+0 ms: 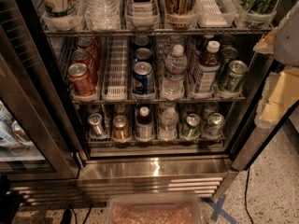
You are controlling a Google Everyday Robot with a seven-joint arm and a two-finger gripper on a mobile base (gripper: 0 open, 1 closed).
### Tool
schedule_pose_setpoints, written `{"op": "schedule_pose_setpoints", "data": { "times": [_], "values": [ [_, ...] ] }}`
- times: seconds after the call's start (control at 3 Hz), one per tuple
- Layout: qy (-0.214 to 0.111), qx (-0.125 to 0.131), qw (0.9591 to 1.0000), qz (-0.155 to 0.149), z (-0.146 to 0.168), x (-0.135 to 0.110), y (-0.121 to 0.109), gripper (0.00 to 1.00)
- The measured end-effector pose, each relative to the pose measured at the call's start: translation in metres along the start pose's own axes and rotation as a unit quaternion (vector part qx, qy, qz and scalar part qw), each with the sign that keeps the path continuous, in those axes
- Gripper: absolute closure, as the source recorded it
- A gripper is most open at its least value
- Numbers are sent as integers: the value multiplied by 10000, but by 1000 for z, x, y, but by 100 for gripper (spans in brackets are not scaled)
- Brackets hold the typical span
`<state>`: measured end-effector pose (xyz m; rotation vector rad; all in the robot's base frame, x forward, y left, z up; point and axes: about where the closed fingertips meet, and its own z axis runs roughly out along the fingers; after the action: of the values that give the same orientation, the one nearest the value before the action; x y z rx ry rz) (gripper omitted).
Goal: Pick water bottle from top shelf of fridge
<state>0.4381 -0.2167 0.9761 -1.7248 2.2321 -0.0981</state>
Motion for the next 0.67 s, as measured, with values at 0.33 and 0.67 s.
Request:
{"op": "schedule_pose_setpoints", "data": {
  "times": [0.33,0.67],
  "values": [
    [-2,-1,10000,1,0,0,0,0],
    [-164,-63,9998,85,8,-7,3,0]
  ]
}}
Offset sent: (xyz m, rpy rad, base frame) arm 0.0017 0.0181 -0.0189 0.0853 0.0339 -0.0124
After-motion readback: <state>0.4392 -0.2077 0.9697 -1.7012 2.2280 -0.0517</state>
